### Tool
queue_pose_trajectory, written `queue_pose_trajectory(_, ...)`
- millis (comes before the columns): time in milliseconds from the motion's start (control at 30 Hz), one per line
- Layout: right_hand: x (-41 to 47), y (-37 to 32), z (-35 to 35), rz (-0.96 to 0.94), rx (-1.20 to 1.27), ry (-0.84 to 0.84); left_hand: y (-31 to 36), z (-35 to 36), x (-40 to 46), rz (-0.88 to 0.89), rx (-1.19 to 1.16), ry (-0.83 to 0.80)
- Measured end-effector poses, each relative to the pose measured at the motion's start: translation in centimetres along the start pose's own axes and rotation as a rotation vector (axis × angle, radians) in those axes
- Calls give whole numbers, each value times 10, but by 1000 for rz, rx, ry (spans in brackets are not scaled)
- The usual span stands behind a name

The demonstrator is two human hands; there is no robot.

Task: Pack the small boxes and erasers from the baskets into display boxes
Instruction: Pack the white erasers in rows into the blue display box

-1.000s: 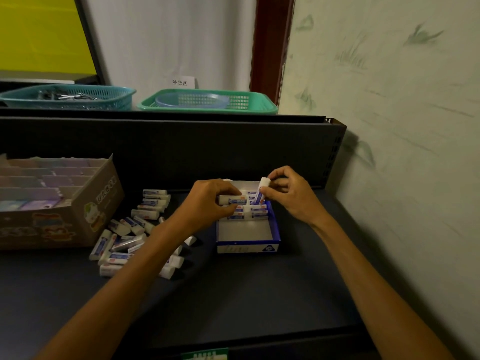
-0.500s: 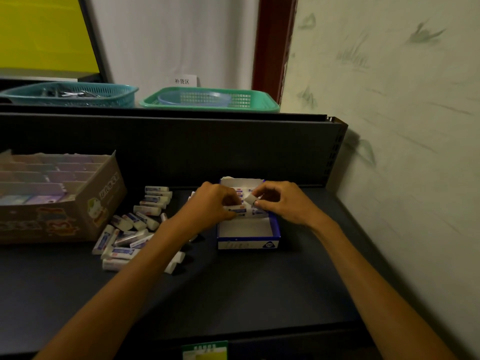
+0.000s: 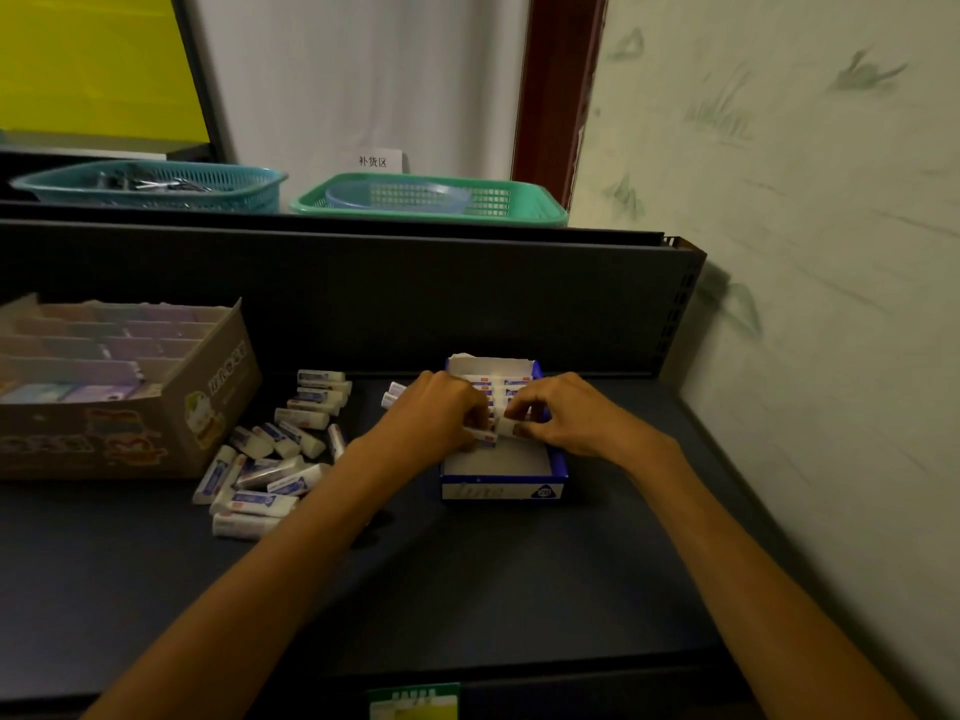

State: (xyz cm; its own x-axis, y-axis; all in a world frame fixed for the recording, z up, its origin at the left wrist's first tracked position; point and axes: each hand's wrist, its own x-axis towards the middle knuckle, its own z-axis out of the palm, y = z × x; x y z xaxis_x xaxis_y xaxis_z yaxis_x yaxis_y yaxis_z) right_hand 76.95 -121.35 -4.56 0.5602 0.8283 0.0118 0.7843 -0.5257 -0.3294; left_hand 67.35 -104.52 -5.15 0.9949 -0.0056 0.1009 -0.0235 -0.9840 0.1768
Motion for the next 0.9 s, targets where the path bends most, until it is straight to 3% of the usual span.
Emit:
queue_pose_trajectory(667,4,-9,-4,-28,-203,-52,-5,4,3,-9,68,-47)
queue_pose_trajectory(900,2,-4,-1,-4,-118,-47,-5,2,2,9,43,-40)
